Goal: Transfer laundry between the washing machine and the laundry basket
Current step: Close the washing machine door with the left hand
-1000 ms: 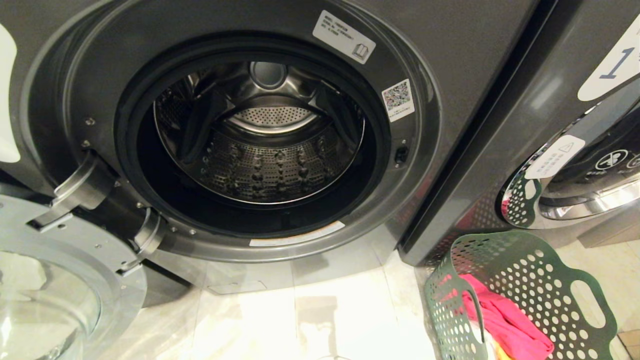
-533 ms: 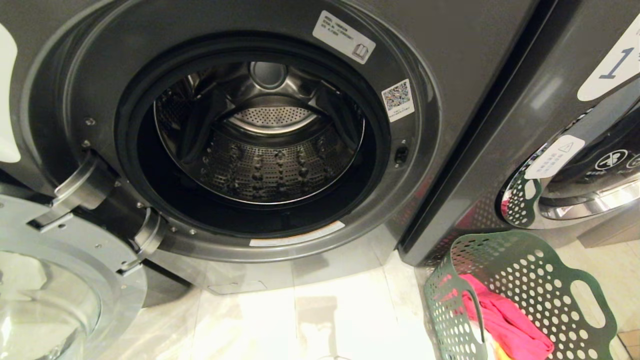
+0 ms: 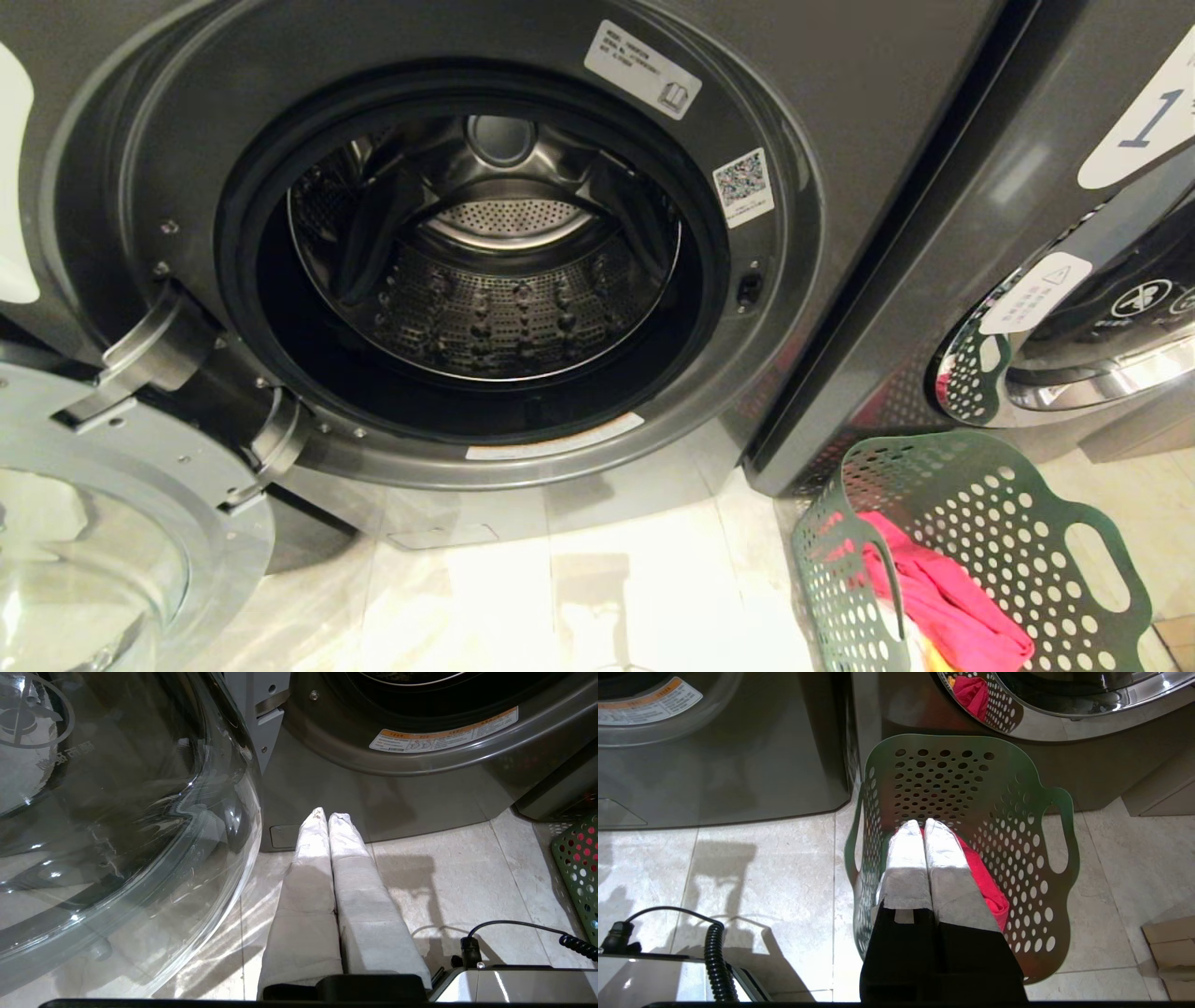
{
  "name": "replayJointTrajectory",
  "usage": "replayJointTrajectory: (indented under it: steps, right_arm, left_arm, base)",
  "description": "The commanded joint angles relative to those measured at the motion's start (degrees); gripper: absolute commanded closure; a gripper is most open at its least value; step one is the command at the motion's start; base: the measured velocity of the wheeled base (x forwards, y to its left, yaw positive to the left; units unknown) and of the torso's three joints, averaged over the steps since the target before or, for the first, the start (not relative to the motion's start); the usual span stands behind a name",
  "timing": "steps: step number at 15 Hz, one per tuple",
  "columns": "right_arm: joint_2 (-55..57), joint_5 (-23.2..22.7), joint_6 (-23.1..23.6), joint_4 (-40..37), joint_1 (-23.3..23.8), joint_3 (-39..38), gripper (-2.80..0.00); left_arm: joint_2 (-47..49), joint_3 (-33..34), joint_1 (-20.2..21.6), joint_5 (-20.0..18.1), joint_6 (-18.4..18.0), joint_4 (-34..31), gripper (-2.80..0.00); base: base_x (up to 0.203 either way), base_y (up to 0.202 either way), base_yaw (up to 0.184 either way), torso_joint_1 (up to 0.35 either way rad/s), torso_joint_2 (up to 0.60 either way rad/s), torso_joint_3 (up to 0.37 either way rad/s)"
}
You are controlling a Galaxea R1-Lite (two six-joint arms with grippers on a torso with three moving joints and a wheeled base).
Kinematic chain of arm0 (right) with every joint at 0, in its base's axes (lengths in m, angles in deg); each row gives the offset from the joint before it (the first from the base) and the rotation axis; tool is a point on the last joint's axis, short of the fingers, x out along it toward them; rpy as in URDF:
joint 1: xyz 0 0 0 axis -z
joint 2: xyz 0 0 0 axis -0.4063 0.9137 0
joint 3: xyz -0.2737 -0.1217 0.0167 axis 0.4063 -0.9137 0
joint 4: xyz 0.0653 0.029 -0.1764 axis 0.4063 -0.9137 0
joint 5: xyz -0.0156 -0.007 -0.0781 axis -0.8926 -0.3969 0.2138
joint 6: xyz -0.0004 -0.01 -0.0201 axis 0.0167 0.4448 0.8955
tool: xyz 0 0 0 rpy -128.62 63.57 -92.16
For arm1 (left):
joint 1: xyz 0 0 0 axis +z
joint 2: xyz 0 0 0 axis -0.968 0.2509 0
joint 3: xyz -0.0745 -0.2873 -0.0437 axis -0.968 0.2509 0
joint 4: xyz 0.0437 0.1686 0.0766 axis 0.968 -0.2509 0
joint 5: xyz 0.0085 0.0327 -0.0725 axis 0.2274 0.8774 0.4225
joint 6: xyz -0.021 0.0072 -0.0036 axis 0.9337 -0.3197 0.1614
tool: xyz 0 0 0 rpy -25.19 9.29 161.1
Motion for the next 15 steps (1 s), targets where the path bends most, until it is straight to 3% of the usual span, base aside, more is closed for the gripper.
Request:
replayJointTrajectory:
  steps: [1,6,15]
  right_arm:
    - [0.1,-0.1,0.3,-0.1,0.0,0.0,0.00]
    - [0.1,-0.5,1.0,-0.1,0.0,0.0,0.00]
    - [0.1,0.0,0.6,-0.2,0.0,0.0,0.00]
  left_arm:
    - [-0.1,0.0,0.0,0.0,0.0,0.0,0.00]
    - [-0.1,0.0,0.0,0.0,-0.1,0.0,0.00]
    - [-0.1,0.0,0.0,0.0,0.0,0.0,0.00]
  base:
    - [0.000,0.000,0.000,0.000,0.00,0.000]
    - [0.000,0.000,0.000,0.000,0.00,0.031]
    - [0.000,0.000,0.000,0.002,0.00,0.194]
